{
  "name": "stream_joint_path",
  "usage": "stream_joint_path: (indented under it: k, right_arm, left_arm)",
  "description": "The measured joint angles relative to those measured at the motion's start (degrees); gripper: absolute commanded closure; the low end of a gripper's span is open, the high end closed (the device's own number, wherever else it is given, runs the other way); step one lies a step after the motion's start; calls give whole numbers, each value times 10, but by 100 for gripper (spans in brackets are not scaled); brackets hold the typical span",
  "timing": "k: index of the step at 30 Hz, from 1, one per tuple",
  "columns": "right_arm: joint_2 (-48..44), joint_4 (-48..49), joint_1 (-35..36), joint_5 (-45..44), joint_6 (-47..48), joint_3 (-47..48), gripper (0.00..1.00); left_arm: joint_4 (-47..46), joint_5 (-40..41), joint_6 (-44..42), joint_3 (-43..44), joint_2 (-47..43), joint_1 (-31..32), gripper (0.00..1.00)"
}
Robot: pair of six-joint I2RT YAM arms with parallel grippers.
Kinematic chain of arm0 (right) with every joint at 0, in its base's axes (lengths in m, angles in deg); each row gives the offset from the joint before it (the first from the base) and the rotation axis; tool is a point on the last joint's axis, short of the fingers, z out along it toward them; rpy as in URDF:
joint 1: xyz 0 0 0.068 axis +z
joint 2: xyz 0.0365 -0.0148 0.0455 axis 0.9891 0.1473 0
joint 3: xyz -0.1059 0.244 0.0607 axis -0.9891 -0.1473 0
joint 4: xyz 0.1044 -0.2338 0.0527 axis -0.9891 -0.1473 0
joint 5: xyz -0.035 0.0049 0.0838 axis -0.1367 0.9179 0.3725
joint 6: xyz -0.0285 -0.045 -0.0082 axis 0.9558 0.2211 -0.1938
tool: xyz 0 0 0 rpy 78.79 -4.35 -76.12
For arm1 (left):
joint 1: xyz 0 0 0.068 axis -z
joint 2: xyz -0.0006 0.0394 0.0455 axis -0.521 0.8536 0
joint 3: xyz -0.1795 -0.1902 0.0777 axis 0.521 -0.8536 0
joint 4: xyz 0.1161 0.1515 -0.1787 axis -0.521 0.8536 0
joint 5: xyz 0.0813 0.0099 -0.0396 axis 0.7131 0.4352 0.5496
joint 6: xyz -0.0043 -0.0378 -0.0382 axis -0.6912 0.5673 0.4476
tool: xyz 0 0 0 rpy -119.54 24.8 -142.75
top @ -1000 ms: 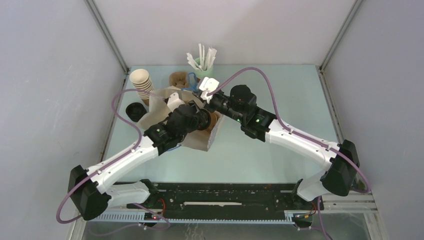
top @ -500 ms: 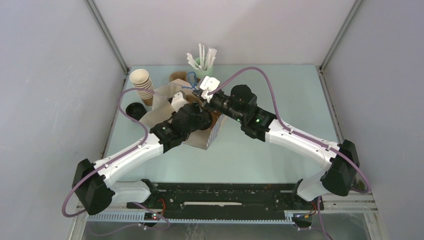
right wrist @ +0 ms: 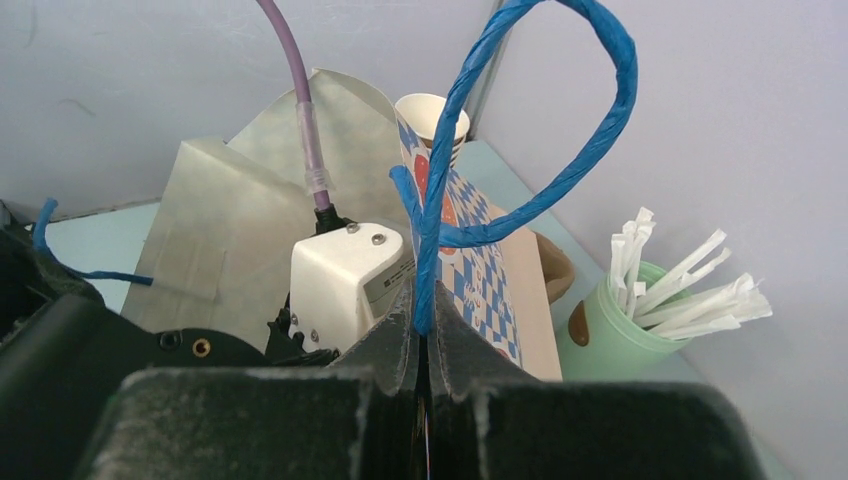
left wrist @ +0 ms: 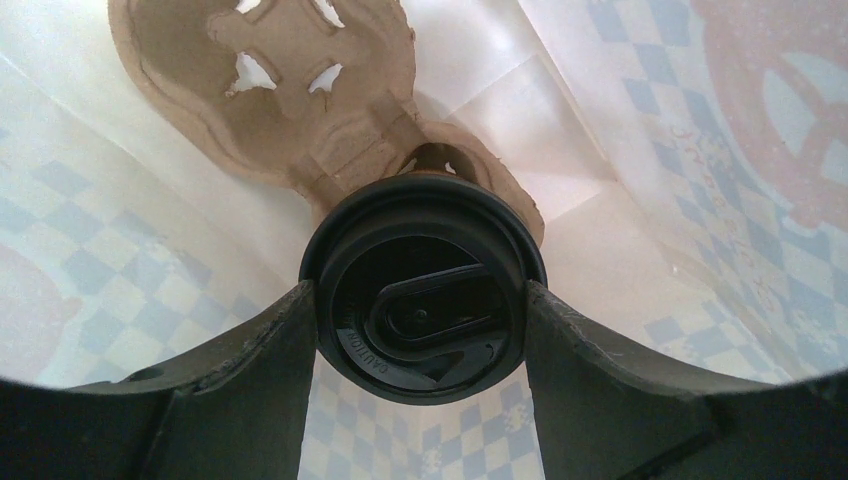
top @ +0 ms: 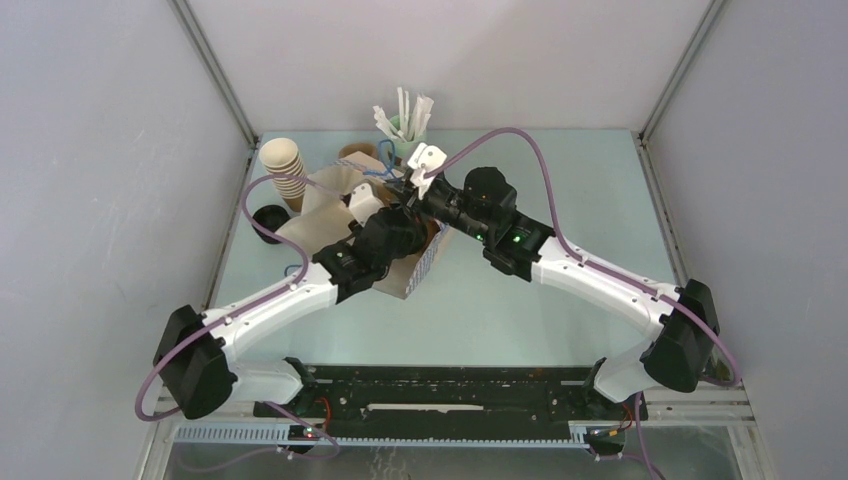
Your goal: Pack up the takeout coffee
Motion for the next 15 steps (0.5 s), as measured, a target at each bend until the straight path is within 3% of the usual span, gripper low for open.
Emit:
stream_joint_path:
  k: [15]
  right_arm:
    - [0, 4, -53, 46, -129, -3, 100]
  left_arm:
    - [-22, 55, -2, 0, 14, 9, 100]
